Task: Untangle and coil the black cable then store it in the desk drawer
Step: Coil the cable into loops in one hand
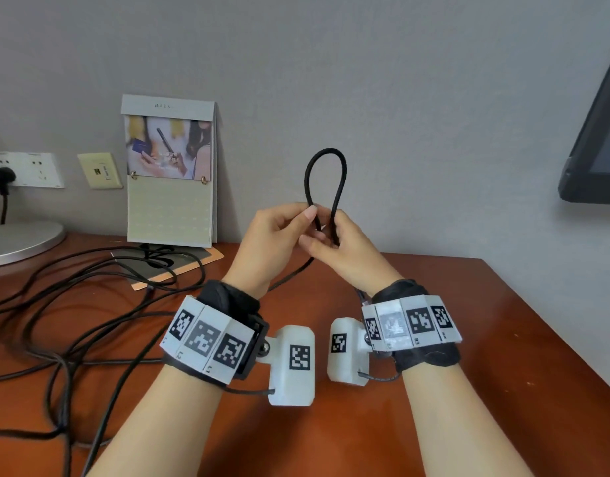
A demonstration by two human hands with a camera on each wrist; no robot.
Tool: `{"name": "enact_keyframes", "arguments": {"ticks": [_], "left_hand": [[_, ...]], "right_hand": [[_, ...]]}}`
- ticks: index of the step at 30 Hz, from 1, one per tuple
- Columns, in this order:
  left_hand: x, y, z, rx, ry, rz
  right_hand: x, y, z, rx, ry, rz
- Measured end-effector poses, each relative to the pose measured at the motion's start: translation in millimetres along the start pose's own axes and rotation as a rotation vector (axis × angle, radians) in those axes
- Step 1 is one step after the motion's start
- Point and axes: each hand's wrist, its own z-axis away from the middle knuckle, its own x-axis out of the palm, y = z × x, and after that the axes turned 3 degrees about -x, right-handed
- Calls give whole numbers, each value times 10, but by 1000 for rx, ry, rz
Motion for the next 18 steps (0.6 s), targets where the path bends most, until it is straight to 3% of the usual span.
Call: {"name": "enact_keyframes", "arguments": {"ticks": [5,10,14,18], "left_hand": [[28,24,30,-9,29,-43],[-3,0,24,17,35,-159],[23,-32,12,-18,54,-205],[18,-153,8,-181,-184,-384]], "right_hand": [[32,-25,-17,9,-36,133],[-83,-60,12,26,114,37],[-71,-57,3,31,128,-62],[-131,-39,-29,39,271,-214]]}}
